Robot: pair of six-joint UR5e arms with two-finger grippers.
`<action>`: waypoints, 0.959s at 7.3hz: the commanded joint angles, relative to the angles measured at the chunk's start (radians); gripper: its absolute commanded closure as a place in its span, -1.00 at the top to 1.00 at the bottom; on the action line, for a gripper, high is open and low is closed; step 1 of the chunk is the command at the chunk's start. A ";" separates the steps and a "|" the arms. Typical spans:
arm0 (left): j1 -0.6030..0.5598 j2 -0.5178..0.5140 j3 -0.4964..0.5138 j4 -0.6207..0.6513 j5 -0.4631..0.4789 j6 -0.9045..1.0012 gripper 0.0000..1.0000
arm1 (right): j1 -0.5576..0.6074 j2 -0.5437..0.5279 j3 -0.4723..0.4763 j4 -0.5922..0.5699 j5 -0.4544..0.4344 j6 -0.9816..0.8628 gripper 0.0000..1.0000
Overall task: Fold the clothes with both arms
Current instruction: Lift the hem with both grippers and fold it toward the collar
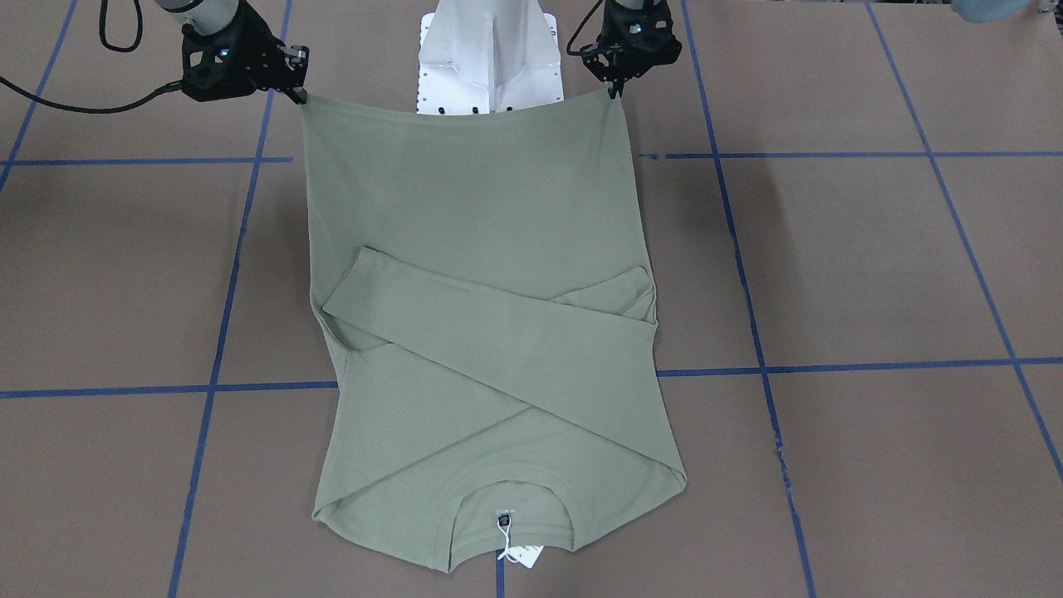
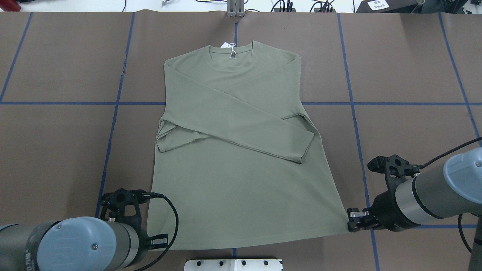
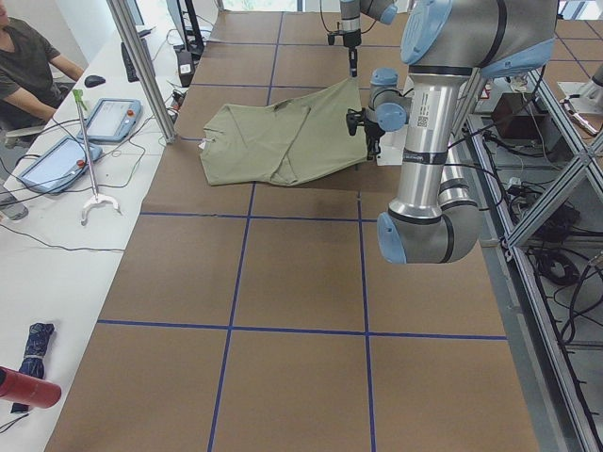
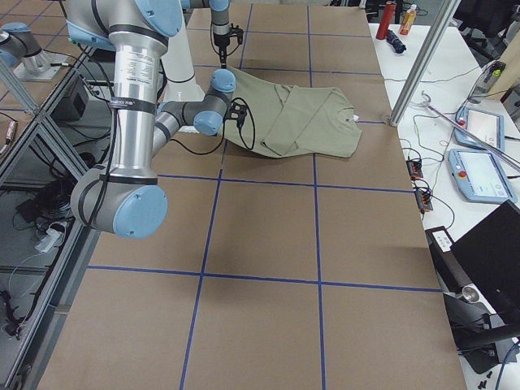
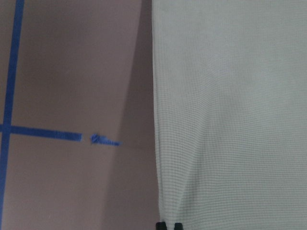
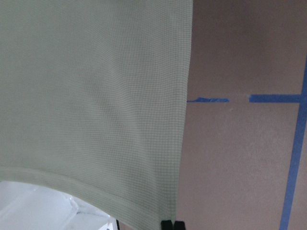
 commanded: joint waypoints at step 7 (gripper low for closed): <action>-0.341 -0.084 0.054 0.021 -0.072 0.336 -1.00 | 0.274 0.240 -0.160 0.003 -0.058 -0.015 -1.00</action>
